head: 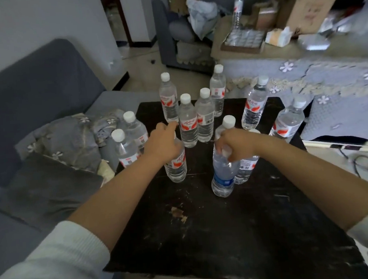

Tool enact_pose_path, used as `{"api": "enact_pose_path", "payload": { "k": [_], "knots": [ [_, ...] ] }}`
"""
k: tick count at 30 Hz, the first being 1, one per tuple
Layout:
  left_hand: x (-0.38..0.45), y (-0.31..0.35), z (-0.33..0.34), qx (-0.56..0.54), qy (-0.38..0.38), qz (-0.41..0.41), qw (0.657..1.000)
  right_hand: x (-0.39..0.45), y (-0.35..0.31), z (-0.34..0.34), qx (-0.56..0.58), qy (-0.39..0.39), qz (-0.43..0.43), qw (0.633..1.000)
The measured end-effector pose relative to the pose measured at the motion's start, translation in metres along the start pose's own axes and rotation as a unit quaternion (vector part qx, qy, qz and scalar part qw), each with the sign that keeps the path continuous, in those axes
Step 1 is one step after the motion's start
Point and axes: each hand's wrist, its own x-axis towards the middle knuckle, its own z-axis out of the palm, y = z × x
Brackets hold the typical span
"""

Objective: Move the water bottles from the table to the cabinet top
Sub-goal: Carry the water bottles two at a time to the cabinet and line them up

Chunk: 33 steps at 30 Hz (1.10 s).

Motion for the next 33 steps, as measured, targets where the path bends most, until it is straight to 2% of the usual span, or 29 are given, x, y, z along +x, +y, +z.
{"api": "enact_pose_path", "payload": {
  "k": [5, 11, 17, 25, 30, 33],
  "knots": [
    [0.025, -0.003, -0.001, 0.066, -0.056, -0.025, 0.996, 0.002, 0.000, -0.003, -0.025, -0.056, -0.032, 0.998],
    [0.035, -0.010, 0.000, 0.067, -0.074, 0.007, 0.995, 0.002, -0.005, -0.004, -0.046, -0.037, -0.020, 0.998],
    [0.028, -0.020, 0.004, 0.052, -0.057, 0.065, 0.995, -0.008, -0.014, 0.001, -0.005, -0.022, 0.009, 1.000],
    [0.015, -0.019, 0.003, 0.047, -0.114, 0.235, 0.964, -0.053, -0.044, 0.029, 0.042, 0.051, 0.181, 0.981],
    [-0.005, 0.009, 0.004, 0.021, -0.161, 0.328, 0.930, -0.095, -0.067, 0.047, 0.114, 0.078, 0.298, 0.944],
    [-0.024, 0.038, 0.013, 0.032, -0.196, 0.390, 0.899, -0.131, -0.078, 0.059, 0.149, 0.061, 0.356, 0.921]
  ]
}}
